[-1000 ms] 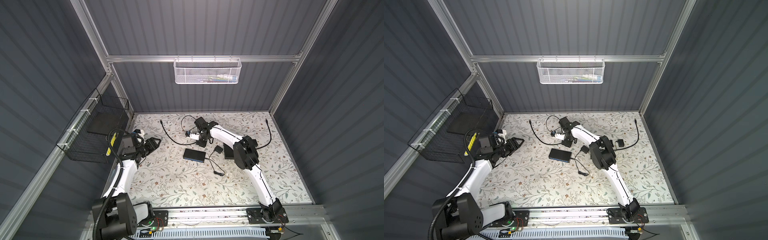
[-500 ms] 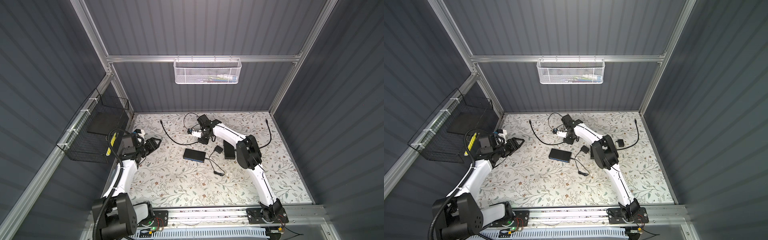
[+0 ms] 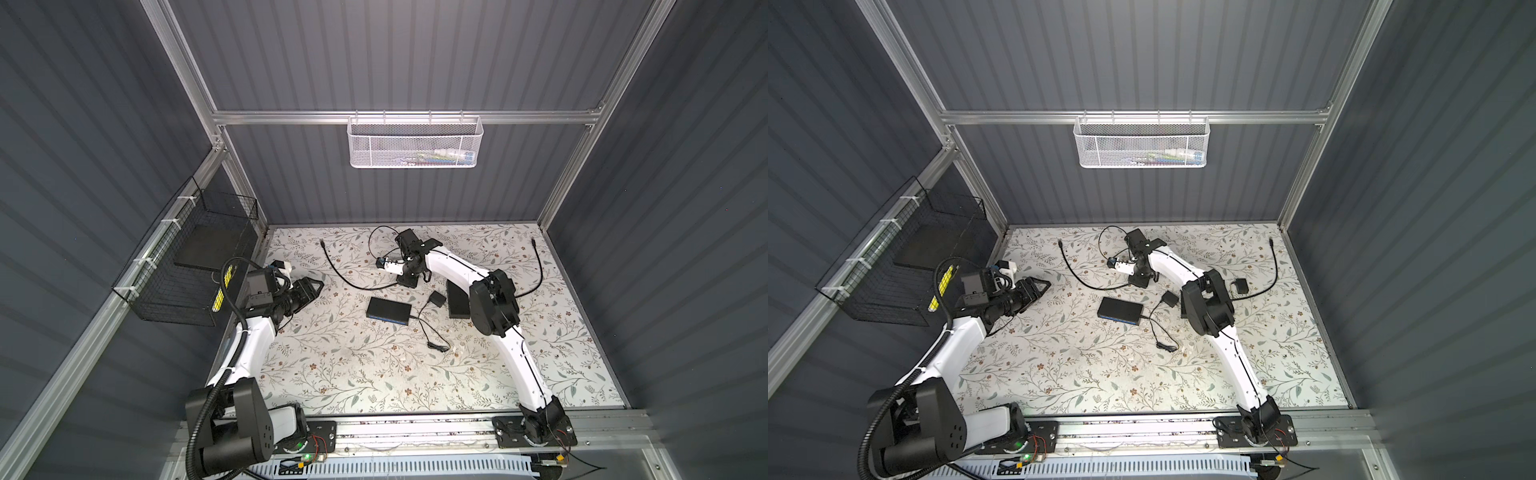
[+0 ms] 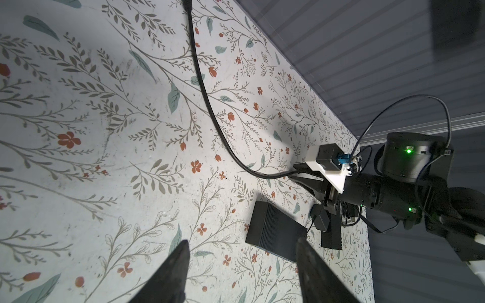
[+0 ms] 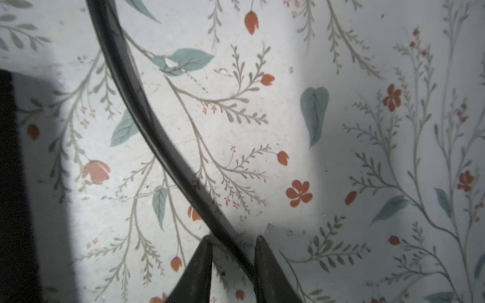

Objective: Insert the plug into the switch port

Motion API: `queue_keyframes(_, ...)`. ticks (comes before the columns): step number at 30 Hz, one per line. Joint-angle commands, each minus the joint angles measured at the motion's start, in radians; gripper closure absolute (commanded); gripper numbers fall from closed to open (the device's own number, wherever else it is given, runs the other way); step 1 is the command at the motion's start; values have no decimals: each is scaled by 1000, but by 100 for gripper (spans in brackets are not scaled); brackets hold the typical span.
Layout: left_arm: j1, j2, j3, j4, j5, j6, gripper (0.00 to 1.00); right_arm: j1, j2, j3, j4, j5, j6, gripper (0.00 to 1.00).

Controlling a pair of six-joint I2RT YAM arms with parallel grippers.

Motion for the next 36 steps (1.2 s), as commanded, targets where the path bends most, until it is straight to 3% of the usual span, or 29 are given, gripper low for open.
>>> queue_keyframes(1,11,8,20,-24,11,8,35,0,48,31,-55,-19,-18,75)
queue_keyframes(11,11,11,16,-16,19,4,35,2,42,39,-135,-78,-12,99)
queue_keyframes(23,10,-38,-33,29,47,-29,35,3,-197,-126,-138,-48,-10,100)
queue_keyframes(29,11,-68,-37,13,49,-19,35,-10,-166,-139,-150,30,12,76)
queue_keyframes(36,11,-65,-25,-2,47,-11,35,-34,-133,-144,-115,23,33,62)
